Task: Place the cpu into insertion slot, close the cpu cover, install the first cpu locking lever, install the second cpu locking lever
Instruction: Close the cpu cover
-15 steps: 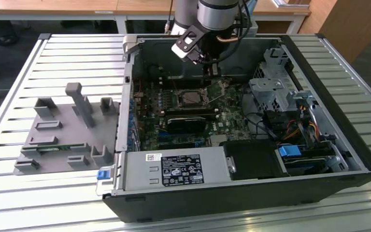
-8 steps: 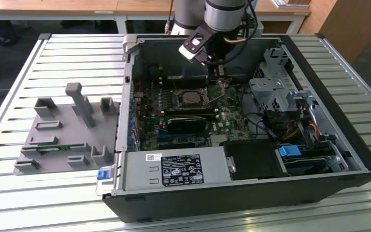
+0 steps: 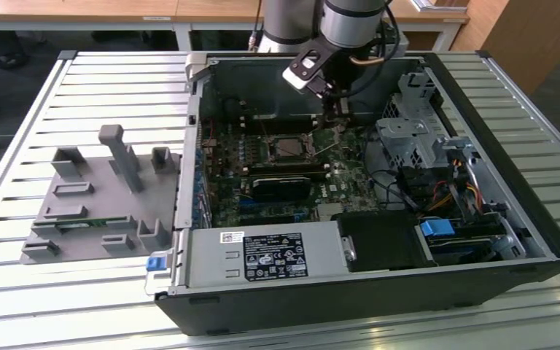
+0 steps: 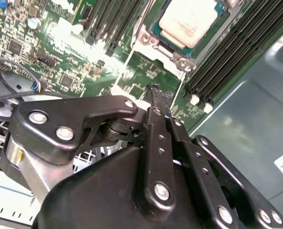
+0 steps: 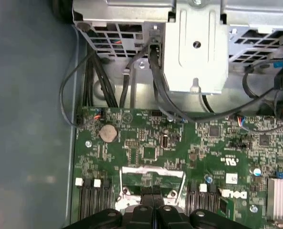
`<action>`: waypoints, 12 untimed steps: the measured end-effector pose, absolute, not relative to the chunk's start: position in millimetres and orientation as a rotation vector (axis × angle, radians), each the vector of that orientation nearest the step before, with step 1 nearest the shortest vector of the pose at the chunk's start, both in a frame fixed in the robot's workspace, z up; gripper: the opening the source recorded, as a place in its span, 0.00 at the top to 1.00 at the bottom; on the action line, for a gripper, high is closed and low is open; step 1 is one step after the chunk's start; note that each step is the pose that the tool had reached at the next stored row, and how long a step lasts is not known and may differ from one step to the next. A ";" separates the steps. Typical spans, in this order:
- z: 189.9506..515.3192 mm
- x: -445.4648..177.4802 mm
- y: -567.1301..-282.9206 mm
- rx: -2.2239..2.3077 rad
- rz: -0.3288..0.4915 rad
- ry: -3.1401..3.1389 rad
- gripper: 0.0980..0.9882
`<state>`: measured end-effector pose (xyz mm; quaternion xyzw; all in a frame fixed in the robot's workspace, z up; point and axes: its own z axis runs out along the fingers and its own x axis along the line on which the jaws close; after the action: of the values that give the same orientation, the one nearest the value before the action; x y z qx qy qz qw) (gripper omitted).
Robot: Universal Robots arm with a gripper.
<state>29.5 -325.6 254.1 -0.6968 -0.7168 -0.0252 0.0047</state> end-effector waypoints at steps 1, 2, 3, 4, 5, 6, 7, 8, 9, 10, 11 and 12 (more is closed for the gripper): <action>253.9 31.0 -325.0 -2.182 -0.078 -2.245 0.99; 253.7 32.4 -325.0 -2.182 -0.077 -2.244 0.99; 253.7 34.0 -324.8 -2.182 -0.076 -2.244 0.99; 253.6 35.6 -324.7 -2.181 -0.076 -2.244 0.99; 253.5 37.0 -324.6 -2.181 -0.075 -2.243 0.99; 253.4 38.3 -324.5 -2.181 -0.075 -2.243 0.99; 253.3 39.3 -324.4 -2.181 -0.075 -2.243 0.99; 253.2 40.3 -324.3 -2.181 -0.074 -2.243 0.99; 253.2 41.2 -324.2 -2.180 -0.074 -2.243 0.99; 253.1 42.1 -324.1 -2.180 -0.074 -2.243 0.99; 253.1 43.0 -324.0 -2.180 -0.074 -2.243 0.99; 253.0 44.1 -323.9 -2.180 -0.074 -2.243 0.99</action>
<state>44.1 -323.9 253.0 -0.6968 -0.7169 -0.0237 0.0064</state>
